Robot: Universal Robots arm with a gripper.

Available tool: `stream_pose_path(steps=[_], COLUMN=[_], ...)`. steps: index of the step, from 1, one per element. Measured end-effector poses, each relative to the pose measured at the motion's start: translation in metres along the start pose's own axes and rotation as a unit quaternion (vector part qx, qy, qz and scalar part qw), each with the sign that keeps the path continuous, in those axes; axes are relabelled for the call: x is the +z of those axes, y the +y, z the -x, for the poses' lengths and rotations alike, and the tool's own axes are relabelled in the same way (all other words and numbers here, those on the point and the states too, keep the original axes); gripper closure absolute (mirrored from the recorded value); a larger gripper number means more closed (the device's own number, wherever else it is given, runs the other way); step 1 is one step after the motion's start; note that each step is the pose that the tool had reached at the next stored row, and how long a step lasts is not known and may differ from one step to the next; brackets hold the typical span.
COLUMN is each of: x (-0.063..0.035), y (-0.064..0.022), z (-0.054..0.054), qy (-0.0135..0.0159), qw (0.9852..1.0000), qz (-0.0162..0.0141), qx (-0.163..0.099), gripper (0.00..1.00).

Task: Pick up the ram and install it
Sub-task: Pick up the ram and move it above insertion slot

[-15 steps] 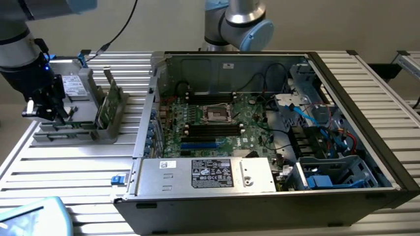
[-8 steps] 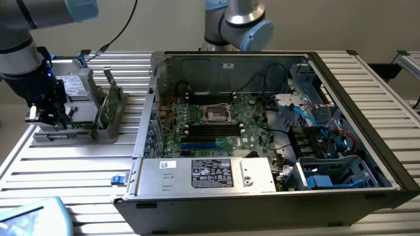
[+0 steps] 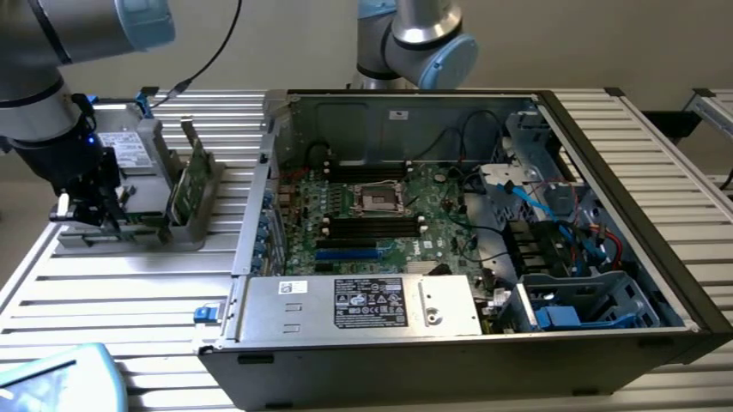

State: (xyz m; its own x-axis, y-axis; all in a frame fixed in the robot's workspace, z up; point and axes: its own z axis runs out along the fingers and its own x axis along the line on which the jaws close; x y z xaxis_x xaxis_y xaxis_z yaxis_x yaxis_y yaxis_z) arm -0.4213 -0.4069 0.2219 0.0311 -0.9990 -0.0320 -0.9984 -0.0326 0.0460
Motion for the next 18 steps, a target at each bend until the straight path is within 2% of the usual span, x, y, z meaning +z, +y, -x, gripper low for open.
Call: stream_pose_path(steps=[12, 18], x=[0.0189, 0.0202], y=[-0.0006, -0.0006], z=[-0.001, -0.001], qy=[0.0000, 0.0000], qw=[1.0000, 1.0000], qz=[0.0000, 0.0001], qx=[0.000, 0.000], gripper=[0.69, 0.69])
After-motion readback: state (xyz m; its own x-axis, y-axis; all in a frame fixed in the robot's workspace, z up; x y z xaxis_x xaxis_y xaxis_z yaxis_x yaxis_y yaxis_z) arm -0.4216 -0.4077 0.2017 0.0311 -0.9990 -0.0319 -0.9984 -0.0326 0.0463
